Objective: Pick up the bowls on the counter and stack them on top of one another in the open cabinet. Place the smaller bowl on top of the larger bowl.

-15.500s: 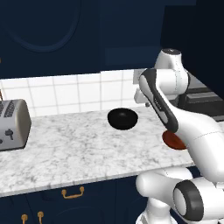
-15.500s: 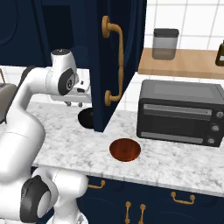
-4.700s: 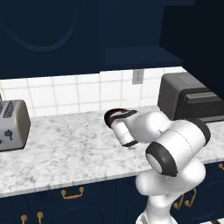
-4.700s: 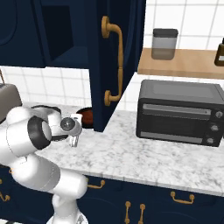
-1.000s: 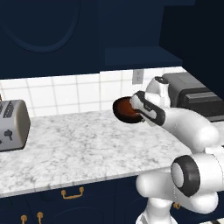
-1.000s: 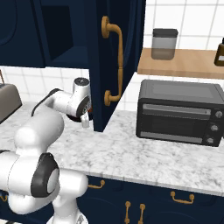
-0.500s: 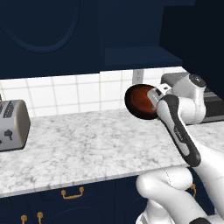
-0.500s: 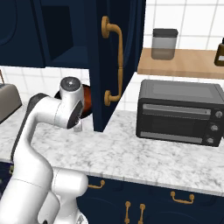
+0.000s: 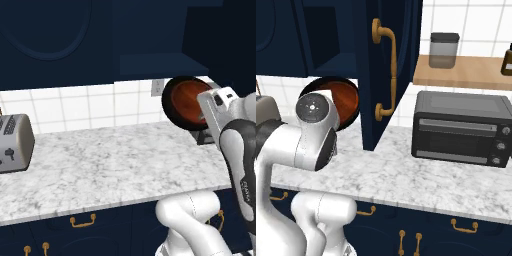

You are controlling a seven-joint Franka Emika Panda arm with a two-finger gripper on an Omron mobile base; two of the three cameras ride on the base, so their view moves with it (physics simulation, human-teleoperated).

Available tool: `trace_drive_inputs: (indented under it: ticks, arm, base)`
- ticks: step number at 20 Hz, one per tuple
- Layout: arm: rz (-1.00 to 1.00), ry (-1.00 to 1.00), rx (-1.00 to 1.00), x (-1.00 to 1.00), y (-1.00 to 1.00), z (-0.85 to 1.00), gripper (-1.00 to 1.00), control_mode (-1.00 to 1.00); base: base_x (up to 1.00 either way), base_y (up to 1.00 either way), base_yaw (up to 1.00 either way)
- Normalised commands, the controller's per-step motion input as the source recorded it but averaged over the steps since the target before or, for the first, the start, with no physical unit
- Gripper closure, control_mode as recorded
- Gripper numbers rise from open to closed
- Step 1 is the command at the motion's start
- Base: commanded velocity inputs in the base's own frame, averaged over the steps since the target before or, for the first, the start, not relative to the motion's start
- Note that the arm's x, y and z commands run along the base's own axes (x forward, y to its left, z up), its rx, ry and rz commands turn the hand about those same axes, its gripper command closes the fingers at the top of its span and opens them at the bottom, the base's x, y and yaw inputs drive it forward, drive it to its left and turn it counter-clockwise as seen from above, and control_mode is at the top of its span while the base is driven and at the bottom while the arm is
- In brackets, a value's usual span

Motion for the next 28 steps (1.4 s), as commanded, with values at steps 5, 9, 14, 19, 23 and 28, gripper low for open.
trace_drive_inputs:
  ticks: [5,9,14,19,23,28]
  arm:
    - [-0.02,-0.11,0.04,-0.35,-0.05,1.0,1.0,-1.0]
    - [-0.04,0.0,-0.02,0.9,0.0,0.57,1.0,-1.0]
    - [-0.04,-0.03,-0.03,1.0,0.0,0.29,1.0,-1.0]
    - [-0.03,-0.02,-0.06,0.98,0.0,0.24,1.0,-1.0]
    - [-0.03,-0.01,-0.07,1.0,0.0,0.09,1.0,-1.0]
    - [-0.05,0.0,-0.09,1.0,0.0,0.01,1.0,-1.0]
  base:
    - [0.0,0.0,0.0]
    - [0.0,0.0,0.0]
    - [0.0,0.0,0.0]
    - [0.0,0.0,0.0]
    - [0.0,0.0,0.0]
    - [0.0,0.0,0.0]
